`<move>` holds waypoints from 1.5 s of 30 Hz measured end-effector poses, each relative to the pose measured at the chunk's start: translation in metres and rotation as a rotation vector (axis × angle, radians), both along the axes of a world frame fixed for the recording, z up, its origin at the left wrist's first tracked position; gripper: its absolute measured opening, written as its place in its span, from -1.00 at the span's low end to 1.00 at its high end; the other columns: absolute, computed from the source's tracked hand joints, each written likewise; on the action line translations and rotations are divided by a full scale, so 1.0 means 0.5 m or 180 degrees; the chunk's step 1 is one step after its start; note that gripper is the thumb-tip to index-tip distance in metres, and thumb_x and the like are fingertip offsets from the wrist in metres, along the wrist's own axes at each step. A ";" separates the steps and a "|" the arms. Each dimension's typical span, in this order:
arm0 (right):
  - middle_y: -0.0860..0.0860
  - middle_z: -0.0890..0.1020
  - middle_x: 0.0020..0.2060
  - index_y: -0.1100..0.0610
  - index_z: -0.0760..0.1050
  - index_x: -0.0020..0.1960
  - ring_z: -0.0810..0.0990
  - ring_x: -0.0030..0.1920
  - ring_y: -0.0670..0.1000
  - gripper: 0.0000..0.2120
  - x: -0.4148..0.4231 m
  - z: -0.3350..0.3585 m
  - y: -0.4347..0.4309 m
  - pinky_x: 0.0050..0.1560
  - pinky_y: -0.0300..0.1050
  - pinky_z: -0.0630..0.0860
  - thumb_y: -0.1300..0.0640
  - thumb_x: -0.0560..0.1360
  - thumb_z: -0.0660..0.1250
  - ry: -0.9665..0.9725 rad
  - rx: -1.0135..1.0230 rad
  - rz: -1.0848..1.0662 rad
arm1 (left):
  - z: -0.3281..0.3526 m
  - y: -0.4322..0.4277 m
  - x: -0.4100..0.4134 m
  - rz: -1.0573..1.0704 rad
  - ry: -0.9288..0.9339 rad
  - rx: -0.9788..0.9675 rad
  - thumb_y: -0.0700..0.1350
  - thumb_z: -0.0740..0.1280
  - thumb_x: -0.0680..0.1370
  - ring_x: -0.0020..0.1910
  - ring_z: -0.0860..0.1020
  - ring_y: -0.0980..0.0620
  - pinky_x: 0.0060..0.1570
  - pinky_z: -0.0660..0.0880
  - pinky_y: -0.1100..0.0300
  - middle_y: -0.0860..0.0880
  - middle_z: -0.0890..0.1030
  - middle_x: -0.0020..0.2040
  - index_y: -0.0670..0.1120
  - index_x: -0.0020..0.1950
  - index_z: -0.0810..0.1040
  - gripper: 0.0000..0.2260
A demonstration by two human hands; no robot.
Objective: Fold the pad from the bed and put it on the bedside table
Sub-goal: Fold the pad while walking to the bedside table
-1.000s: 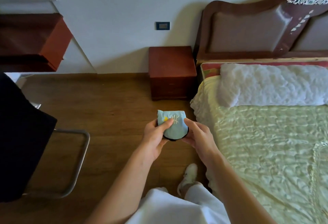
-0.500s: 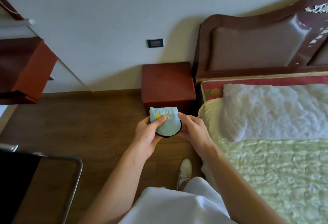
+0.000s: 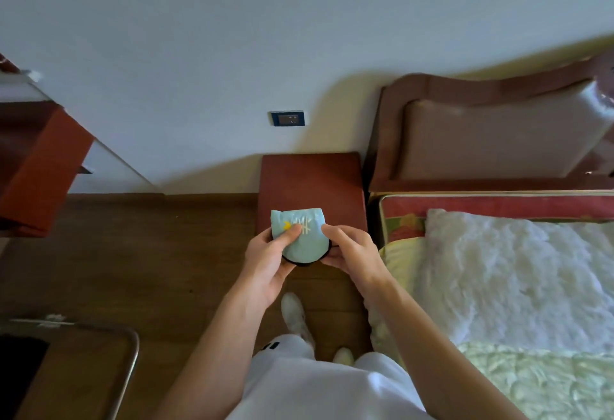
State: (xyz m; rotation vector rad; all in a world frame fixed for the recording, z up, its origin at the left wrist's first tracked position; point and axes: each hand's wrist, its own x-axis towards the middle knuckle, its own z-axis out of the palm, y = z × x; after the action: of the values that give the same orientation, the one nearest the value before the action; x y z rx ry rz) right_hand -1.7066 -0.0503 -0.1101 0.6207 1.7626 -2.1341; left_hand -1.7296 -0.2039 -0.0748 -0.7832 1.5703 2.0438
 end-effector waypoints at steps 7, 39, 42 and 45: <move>0.14 0.75 -0.03 0.16 0.69 0.06 0.74 0.04 0.09 -0.70 -0.189 -0.022 0.005 0.06 0.00 0.68 -0.05 0.53 0.37 -0.0049 0.0079 -0.0029 | -0.033 0.002 -0.193 0.0014 -0.0051 0.0199 -0.20 0.45 0.50 0.08 0.67 -0.12 -0.03 0.62 0.05 -0.18 0.70 0.10 -0.17 0.21 0.59 -0.71; 0.16 0.74 0.00 0.12 0.68 0.04 0.73 0.05 0.12 -0.74 -0.657 -0.111 0.016 0.11 0.10 0.68 -0.04 0.50 0.39 -0.0534 0.0431 -0.0395 | -0.148 0.020 -0.701 -0.0233 -0.0402 0.0278 -0.23 0.43 0.51 0.10 0.66 -0.13 -0.06 0.64 0.03 -0.17 0.68 0.10 -0.17 0.22 0.58 -0.72; 0.13 0.74 -0.01 0.11 0.68 0.05 0.73 0.05 0.11 -0.70 -0.661 -0.169 0.022 0.08 0.08 0.69 -0.08 0.47 0.40 -0.0600 0.0535 -0.0322 | -0.206 0.031 -0.703 -0.0151 -0.0534 0.0223 -0.25 0.43 0.51 0.10 0.65 -0.12 0.05 0.63 -0.04 -0.16 0.68 0.09 -0.16 0.18 0.59 -0.75; 0.08 0.74 -0.04 0.11 0.68 0.07 0.73 0.03 0.08 -0.62 -0.664 -0.245 0.030 0.03 0.06 0.70 -0.14 0.44 0.38 -0.0583 0.0676 -0.0337 | -0.284 0.042 -0.705 -0.0044 -0.0677 0.0241 -0.26 0.43 0.51 0.11 0.66 -0.13 0.05 0.63 -0.04 -0.17 0.69 0.11 -0.19 0.21 0.58 -0.72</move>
State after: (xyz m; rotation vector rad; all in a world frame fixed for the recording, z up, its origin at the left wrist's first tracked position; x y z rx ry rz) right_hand -2.0386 -0.0354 -0.2326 0.9516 1.9043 -1.8983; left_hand -2.0823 -0.1830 -0.2168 -0.9249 1.3699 1.9273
